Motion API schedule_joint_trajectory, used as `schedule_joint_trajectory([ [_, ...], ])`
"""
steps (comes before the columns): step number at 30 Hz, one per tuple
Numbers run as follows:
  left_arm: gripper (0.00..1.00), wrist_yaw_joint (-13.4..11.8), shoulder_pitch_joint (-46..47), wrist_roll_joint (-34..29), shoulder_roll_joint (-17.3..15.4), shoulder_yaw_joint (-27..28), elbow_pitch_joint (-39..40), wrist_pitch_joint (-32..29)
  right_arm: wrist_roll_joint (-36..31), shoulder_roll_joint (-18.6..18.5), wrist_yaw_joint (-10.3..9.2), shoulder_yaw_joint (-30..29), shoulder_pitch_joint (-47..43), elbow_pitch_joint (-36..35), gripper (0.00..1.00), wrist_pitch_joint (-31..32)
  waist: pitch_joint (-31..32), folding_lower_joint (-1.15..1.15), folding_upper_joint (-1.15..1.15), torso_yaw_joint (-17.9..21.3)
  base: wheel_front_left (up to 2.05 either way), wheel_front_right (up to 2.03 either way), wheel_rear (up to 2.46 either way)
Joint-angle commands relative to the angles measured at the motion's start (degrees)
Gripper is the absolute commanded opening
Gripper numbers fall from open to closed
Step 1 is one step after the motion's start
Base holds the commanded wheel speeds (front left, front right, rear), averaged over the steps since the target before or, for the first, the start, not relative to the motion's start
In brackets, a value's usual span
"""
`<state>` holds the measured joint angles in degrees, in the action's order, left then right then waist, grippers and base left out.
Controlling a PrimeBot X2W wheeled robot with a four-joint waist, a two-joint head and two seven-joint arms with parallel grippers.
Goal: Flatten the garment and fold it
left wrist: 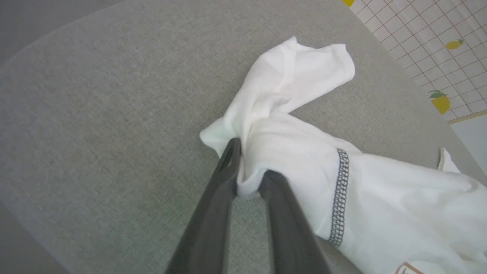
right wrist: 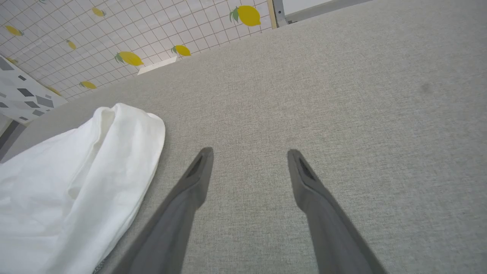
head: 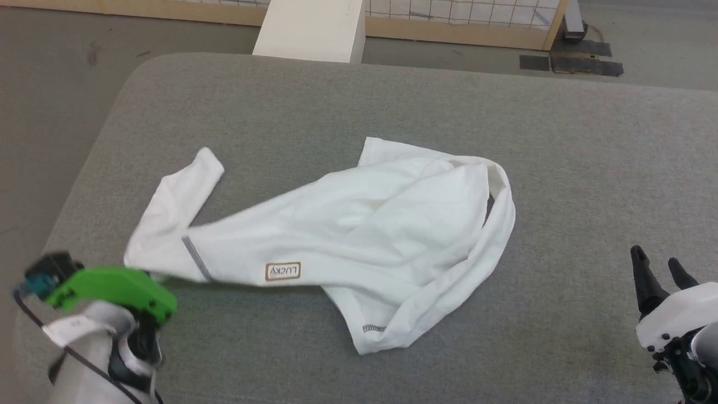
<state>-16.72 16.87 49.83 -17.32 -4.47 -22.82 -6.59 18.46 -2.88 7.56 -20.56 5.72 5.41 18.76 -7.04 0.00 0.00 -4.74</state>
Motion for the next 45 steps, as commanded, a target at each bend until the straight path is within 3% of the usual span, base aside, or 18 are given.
schedule_joint_trajectory([
  [1, 0.76, -0.11, -1.37, 1.28, 1.01, 0.36, -0.55, -0.36, -0.25, 0.01, -0.08, 0.1, 0.44, 0.18, 1.0, -0.46, -0.06, 0.0, 0.0, 0.06, 0.0, 0.0, 0.0],
  [2, 1.0, 0.17, -2.21, 2.53, 1.82, 0.68, -1.08, -1.07, -0.27, 0.01, -0.08, 0.12, 0.4, 0.28, 1.0, -0.46, -0.06, 0.0, 0.0, 0.06, 0.0, 0.0, 0.0],
  [6, 1.0, 2.17, -3.01, 5.04, 3.06, 2.26, 0.27, -0.18, -0.46, 0.01, -0.08, 0.78, 0.32, 0.49, 1.0, -0.41, 0.26, 0.0, 0.0, -0.07, 0.0, 0.0, 0.0],
  [9, 1.0, 4.87, -2.59, 4.75, 2.42, 4.73, 4.76, 5.82, -0.77, 0.01, -0.08, 2.18, 0.62, 0.08, 1.0, -0.27, 0.67, 0.0, 0.0, -0.21, 0.0, 0.0, 0.0],
  [13, 1.0, 7.82, -3.42, -2.38, 0.87, 4.92, 11.16, 18.37, -0.81, 0.01, -0.08, 4.88, 1.59, -0.08, 1.0, 0.36, 0.85, 0.0, 0.0, -0.61, 0.0, 0.0, 0.0],
  [15, 1.0, 8.15, -4.34, -7.44, 0.63, 4.12, 13.74, 20.76, -1.08, 0.01, -0.08, 6.52, 2.57, 0.42, 1.0, 1.2, 0.72, 0.0, 0.0, -0.84, 0.0, 0.0, 0.0],
  [18, 1.0, 9.95, -5.58, -14.57, 1.55, 3.24, 17.67, 21.5, -4.59, 0.01, -0.08, 9.01, 4.91, 1.81, 1.0, 4.07, -0.06, 0.0, 0.0, -1.31, 0.0, 0.0, 0.0],
  [23, 1.0, 15.0, -8.79, -24.95, 7.01, 4.57, 22.93, 21.56, -8.68, 0.01, -0.08, 13.71, 10.88, 6.53, 1.0, 12.55, -1.92, 0.0, 0.0, -2.28, 0.0, 0.0, 0.0],
  [28, 1.0, 19.35, -9.74, -29.32, 12.24, 6.38, 20.46, 21.57, -14.2, 0.01, -0.08, 17.36, 17.99, 14.76, 1.0, 18.47, -4.76, 0.0, 0.0, -4.52, 0.0, 0.0, 0.0],
  [38, 1.0, 22.02, -8.24, -30.27, 14.28, 8.27, 18.4, 21.58, -17.61, 0.01, -0.08, 18.29, 20.94, 24.82, 1.0, 18.48, -7.48, 0.0, 0.0, -7.59, 0.0, 0.0, 0.0],
  [39, 1.0, 22.15, -8.15, -30.34, 14.32, 8.49, 18.23, 21.58, -17.58, 0.01, -0.08, 18.02, 20.97, 25.47, 0.85, 18.5, -7.47, 0.0, 0.0, -7.62, 0.0, 0.0, 0.0],
  [40, 1.0, 22.23, -8.1, -30.39, 14.35, 8.67, 18.15, 21.58, -17.55, 0.01, -0.08, 18.0, 21.02, 25.81, 0.23, 18.44, -7.4, 0.0, 0.0, -7.59, 0.0, 0.0, 0.0],
  [41, 1.0, 22.31, -8.11, -30.41, 14.38, 8.92, 18.02, 21.58, -17.34, 0.01, -0.08, 17.96, 21.14, 25.93, 0.0, 17.93, -7.25, 0.0, 0.0, -7.47, 0.0, 0.0, 0.0],
  [45, 1.0, 22.37, -8.33, -29.86, 14.42, 9.4, 17.7, 21.58, -15.24, -0.73, -0.08, 17.02, 21.4, 25.1, 0.0, 15.58, -5.92, 0.0, 0.0, -6.4, 0.0, 0.0, 0.0],
])
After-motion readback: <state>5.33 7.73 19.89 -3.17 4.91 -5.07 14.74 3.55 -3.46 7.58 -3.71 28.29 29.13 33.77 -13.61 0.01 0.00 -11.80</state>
